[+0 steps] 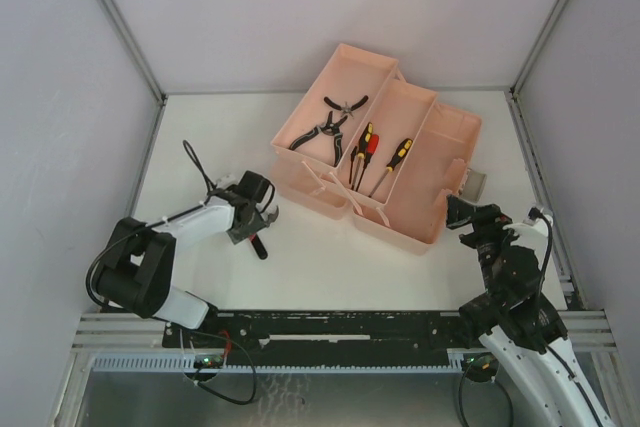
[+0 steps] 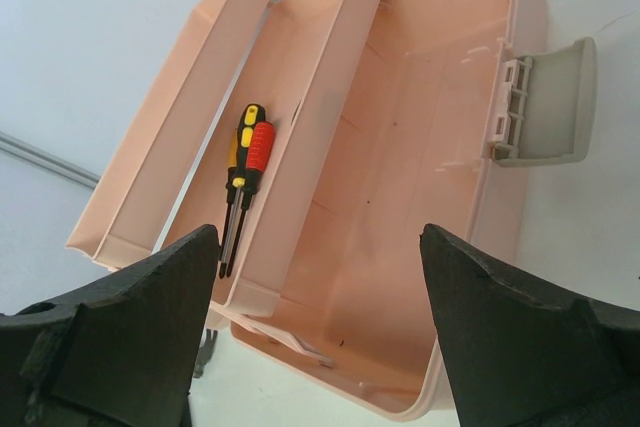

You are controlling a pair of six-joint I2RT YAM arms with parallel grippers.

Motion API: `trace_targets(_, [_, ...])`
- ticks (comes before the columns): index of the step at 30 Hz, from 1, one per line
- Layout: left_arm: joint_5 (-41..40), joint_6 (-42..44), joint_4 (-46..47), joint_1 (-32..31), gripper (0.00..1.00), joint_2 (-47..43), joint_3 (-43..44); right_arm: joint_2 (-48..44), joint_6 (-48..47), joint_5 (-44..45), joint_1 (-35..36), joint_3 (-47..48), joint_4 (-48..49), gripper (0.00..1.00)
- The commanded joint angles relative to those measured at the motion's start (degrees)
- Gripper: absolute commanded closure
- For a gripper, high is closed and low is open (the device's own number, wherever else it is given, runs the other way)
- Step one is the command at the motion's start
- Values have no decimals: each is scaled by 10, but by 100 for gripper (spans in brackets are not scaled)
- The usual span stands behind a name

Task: Pack the tool kit
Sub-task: Pick up the knife at the center of the board.

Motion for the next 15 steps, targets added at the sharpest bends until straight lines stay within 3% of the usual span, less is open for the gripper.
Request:
trace_targets(1, [14, 33, -9, 17, 50, 20, 2, -7, 1, 12, -3, 0, 7, 18])
trace_targets(6, [22, 32, -4, 20, 71, 33, 8, -7, 2, 10, -3, 0, 6, 18])
trace_targets(15, [57, 13, 40, 20, 88, 21, -34, -6, 7, 14, -3, 0, 4, 18])
